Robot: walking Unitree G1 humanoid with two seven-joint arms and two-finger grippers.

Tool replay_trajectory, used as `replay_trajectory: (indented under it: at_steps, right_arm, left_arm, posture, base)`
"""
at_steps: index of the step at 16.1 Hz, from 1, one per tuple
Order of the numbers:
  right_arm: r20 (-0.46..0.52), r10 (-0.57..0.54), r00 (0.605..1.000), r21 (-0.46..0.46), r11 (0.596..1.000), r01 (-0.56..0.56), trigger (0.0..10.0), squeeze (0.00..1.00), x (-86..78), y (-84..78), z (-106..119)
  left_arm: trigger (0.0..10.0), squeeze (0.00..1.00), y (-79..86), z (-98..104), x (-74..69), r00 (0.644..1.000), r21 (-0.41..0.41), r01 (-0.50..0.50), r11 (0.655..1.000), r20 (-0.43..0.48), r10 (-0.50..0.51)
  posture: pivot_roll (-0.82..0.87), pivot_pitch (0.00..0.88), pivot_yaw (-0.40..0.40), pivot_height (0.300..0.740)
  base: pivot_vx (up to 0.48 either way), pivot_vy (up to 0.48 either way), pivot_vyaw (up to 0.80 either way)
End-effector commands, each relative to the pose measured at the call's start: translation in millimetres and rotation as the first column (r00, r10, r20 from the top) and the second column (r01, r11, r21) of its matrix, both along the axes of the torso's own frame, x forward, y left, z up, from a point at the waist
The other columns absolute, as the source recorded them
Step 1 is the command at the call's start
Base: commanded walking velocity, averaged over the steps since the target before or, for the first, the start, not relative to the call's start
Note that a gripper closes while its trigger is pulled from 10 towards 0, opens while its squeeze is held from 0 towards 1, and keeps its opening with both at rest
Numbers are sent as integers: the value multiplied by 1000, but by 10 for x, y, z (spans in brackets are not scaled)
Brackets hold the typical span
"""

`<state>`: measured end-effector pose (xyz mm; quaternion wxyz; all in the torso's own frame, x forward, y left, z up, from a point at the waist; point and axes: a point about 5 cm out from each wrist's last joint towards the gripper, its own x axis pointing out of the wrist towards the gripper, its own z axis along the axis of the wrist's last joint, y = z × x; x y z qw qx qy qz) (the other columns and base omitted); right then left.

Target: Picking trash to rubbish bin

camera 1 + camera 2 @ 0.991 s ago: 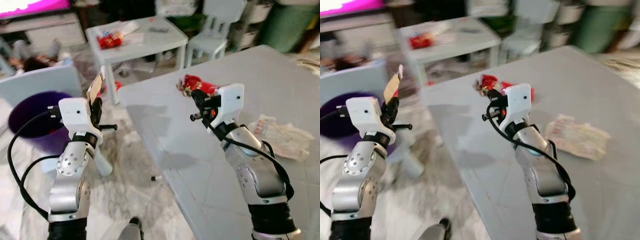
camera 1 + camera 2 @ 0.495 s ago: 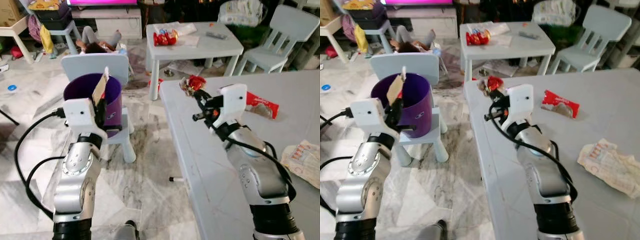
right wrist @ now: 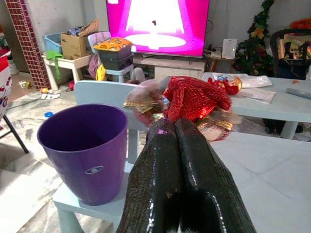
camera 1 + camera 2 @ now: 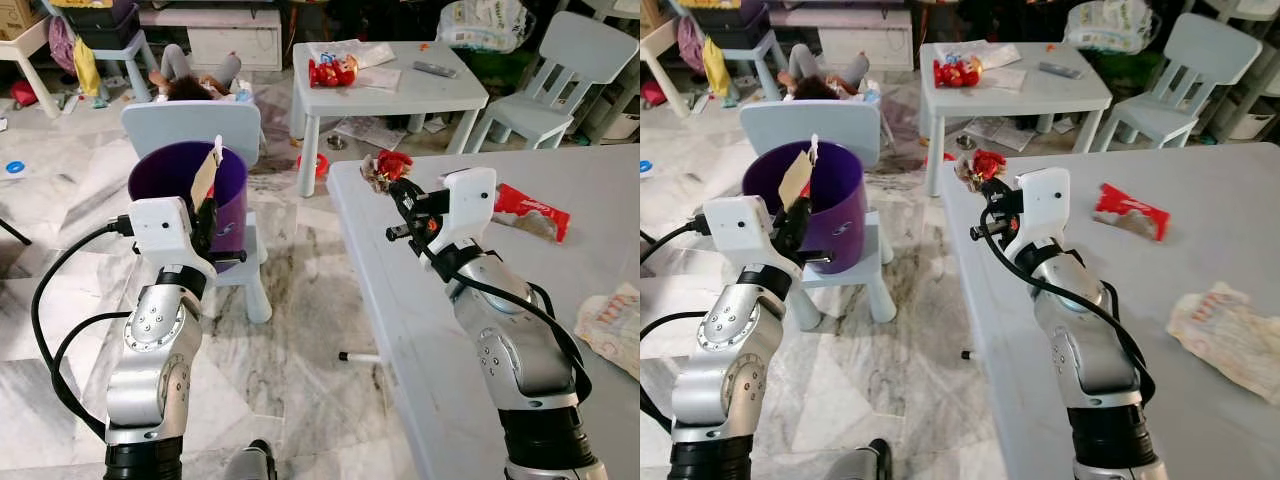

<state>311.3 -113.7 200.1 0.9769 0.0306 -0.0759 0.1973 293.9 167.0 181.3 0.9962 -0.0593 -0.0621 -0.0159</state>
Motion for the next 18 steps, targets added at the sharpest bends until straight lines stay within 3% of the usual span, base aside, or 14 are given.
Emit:
replay_trajectory:
  at_steps: [1,8,18]
  right_arm:
    - [4,1,1000,4,1000,-1,0,0,-8,-15,22]
    - [6,1,1000,2,1000,-2,0,0,5,-21,28]
    - [12,2,1000,-1,1000,-2,0,0,13,-24,42]
  left_arm:
    - [0,0,-17,7,3,1000,0,8,1000,-5,-8]
    - [0,0,-25,0,21,1000,-4,12,1000,-10,-12]
    - [0,0,-28,-3,41,1000,-5,10,1000,-12,-10]
  posture:
    - [96,128,-96,740]
    - [92,121,-98,740]
    - [87,114,-100,740]
  base:
    - [0,304,0]
    - [0,328,0]
    - [0,480,0]
